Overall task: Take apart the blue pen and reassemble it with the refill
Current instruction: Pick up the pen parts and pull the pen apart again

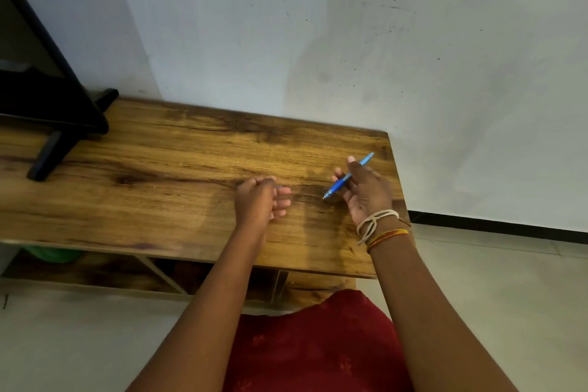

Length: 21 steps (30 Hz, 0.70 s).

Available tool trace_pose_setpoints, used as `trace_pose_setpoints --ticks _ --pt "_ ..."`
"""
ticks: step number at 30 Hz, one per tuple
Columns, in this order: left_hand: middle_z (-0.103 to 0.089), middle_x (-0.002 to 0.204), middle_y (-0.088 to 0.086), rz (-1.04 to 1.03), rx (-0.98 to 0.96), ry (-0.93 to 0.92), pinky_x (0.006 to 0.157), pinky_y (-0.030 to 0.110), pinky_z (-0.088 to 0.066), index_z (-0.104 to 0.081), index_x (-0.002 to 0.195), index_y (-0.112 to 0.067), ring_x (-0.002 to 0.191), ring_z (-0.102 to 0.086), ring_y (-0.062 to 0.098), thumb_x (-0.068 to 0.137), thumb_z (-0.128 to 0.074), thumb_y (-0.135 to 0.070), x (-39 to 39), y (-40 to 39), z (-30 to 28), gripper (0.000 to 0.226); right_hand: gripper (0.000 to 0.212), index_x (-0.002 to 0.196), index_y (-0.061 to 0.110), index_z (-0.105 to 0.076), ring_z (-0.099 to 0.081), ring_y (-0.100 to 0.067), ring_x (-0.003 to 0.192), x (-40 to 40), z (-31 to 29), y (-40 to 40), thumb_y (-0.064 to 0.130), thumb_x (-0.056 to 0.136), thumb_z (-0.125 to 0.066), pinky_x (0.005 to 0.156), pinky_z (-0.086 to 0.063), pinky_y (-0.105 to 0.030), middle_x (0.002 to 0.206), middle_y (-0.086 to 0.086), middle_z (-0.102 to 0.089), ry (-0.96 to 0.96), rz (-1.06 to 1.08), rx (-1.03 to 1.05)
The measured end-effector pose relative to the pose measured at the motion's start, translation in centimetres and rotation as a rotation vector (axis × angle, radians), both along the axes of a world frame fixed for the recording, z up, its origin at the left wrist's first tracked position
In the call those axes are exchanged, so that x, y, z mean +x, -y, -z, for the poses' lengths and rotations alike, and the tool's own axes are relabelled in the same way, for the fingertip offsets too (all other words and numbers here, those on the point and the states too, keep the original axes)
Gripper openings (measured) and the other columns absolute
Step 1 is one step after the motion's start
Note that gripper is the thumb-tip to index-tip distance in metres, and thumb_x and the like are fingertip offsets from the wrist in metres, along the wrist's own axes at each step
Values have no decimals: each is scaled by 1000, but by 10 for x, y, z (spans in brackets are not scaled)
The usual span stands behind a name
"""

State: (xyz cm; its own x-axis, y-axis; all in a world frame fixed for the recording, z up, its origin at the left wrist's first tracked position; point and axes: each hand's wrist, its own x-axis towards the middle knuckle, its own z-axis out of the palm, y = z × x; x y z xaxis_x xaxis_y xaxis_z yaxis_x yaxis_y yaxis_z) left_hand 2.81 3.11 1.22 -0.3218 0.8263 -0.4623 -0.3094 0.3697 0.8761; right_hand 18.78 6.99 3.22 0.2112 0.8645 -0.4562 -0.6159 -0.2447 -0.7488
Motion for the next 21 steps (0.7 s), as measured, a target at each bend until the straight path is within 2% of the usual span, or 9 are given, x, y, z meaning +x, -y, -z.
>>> trace_pose_setpoints --ticks 2,4,7,9,12,16,21 --pt "-73 82 3 -69 60 -187 47 21 -50 -64 101 -11 60 -66 12 94 -52 -13 -4 2 4 14 34 106 2 -57 -68 -19 63 -6 2 1 7 78 -75 55 -59 -30 87 -13 -66 159 -14 -34" --pt "-72 84 2 -126 113 -373 44 17 -48 -65 90 -19 62 -65 10 91 -55 -9 -8 3 5 14 40 104 5 -59 -70 -21 68 -11 7 0 14 73 -81 57 -60 -32 93 -14 -70 379 -34 -103" --pt "-68 87 -2 -172 164 -588 60 22 -54 -65 87 -21 77 -65 9 89 -58 -8 -14 4 5 15 36 89 9 -66 -72 -22 73 -15 16 -2 28 67 -86 67 -61 -39 87 -10 -73 781 -54 -118" --pt "-67 91 -3 -153 167 -709 62 21 -51 -66 90 -20 82 -63 10 89 -58 -9 -19 5 7 13 29 79 11 -67 -71 -21 71 -19 20 -2 31 68 -84 71 -61 -40 78 -6 -72 946 -127 -69" --pt "-63 106 0 -79 126 -877 70 21 -42 -67 101 -18 98 -58 15 88 -61 -12 -23 4 15 16 25 72 16 -65 -67 -20 74 -27 26 0 35 70 -80 67 -53 -31 73 -2 -69 1189 -249 -48" --pt "-54 121 3 80 80 -1103 83 24 -34 -66 116 -17 111 -44 18 86 -65 -19 -24 4 20 30 23 75 16 -63 -64 -19 74 -33 25 0 34 73 -77 63 -47 -27 74 -1 -68 1372 -269 14" --pt "-55 110 4 112 116 -1157 81 26 -36 -71 103 -16 102 -43 15 83 -71 -18 -26 3 22 20 24 77 16 -63 -64 -24 78 -35 27 -2 37 77 -72 67 -52 -33 77 -4 -69 1536 -303 25"
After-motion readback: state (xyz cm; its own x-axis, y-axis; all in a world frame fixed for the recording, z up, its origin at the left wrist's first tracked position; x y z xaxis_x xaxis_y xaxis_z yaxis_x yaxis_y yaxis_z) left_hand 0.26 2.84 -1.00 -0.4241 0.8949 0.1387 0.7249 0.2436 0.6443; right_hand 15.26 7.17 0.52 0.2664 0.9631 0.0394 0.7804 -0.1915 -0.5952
